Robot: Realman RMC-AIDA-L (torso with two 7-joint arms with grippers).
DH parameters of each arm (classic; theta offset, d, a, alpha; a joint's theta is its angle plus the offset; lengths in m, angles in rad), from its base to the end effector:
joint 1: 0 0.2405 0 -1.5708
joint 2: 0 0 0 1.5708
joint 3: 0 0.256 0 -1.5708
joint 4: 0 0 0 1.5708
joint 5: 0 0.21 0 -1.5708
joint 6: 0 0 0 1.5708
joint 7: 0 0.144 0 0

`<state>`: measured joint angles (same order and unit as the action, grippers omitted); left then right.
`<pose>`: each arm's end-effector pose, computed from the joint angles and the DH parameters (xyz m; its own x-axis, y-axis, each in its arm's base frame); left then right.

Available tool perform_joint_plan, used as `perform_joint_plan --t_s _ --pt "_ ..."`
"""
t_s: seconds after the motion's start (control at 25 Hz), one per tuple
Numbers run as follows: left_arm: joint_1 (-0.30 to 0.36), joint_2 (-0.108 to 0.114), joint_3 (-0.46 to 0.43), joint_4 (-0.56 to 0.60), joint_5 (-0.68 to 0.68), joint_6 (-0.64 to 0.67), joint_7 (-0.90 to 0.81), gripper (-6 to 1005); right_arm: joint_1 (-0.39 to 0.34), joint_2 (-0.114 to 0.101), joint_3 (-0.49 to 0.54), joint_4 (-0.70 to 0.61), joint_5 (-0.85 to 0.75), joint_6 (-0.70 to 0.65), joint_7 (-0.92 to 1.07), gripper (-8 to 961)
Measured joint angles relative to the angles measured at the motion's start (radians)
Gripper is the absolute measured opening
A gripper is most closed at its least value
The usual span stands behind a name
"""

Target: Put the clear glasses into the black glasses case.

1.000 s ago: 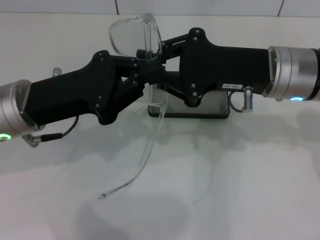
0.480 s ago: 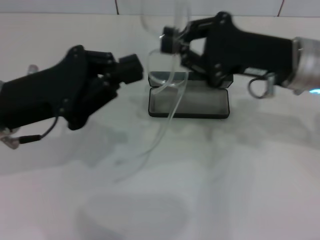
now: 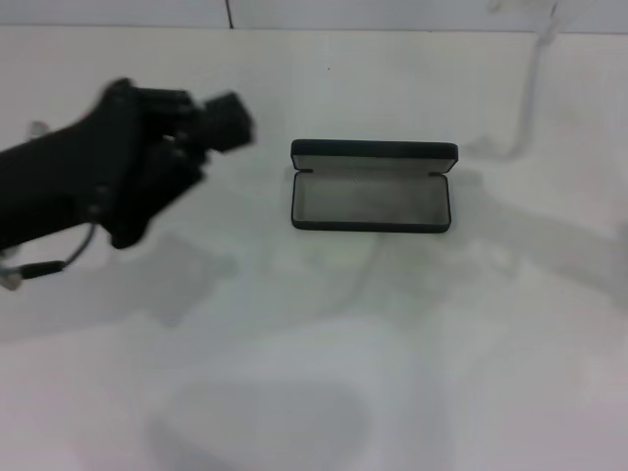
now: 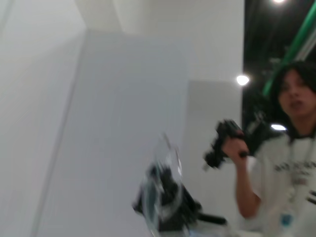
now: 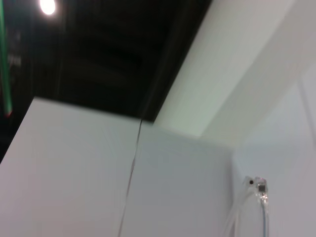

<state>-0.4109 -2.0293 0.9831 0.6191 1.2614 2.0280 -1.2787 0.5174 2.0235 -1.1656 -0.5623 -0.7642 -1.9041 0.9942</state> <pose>-0.2083 0.2714 0.0508 0.4192 0.0774 0.9046 0.1181 -0.9925 0.0302 0.1638 0.3156 0.0736 0.1647 0.3109 -0.9361 -0.1181 -0.9360 -0.3317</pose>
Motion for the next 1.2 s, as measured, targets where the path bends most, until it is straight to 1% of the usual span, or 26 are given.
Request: perform_joint_plan --t_s 0.08,0.12,0.2,0.24,0.32,0.4,0.52,0.56,0.72,0.92,1.2 --pt "-0.028 -0.019 0.001 -0.001 0.054 0.0 0.004 51 0.015 0.002 -0.003 0.035 0.052 -0.02 -0.034 117" --pt "-0.047 -0.034 0.002 -0.002 0.091 0.0 0.01 51 0.024 0.003 -0.004 0.046 0.061 -0.021 -0.047 116" --pt "-0.076 -0.05 0.009 -0.006 0.137 0.0 0.029 51 0.066 0.005 -0.011 0.089 0.069 -0.013 -0.083 116" --pt "-0.099 -0.057 0.03 -0.027 0.152 0.0 0.056 51 0.085 0.005 -0.016 0.113 0.07 -0.008 -0.102 116" --pt "-0.131 -0.06 0.062 -0.062 0.155 0.0 0.091 51 0.14 0.005 -0.032 0.174 0.069 0.011 -0.145 116" --pt "-0.166 -0.06 0.087 -0.106 0.147 0.0 0.121 51 0.179 0.005 -0.055 0.22 0.067 0.028 -0.178 116" --pt "-0.183 -0.06 0.09 -0.137 0.115 0.0 0.15 51 0.195 0.005 -0.078 0.237 0.067 0.038 -0.196 116" --pt "-0.182 -0.06 0.09 -0.137 0.106 0.0 0.152 51 0.21 0.004 -0.135 0.243 0.067 0.071 -0.228 116" --pt "-0.173 -0.06 0.089 -0.14 0.049 0.001 0.164 51 0.212 0.004 -0.192 0.237 0.068 0.105 -0.248 116" --pt "-0.164 -0.06 0.08 -0.141 0.011 0.0 0.174 51 0.213 0.004 -0.208 0.237 0.063 0.137 -0.253 117" --pt "-0.15 -0.059 0.078 -0.156 -0.051 -0.025 0.168 51 0.223 0.004 -0.319 0.207 0.061 0.213 -0.282 117"
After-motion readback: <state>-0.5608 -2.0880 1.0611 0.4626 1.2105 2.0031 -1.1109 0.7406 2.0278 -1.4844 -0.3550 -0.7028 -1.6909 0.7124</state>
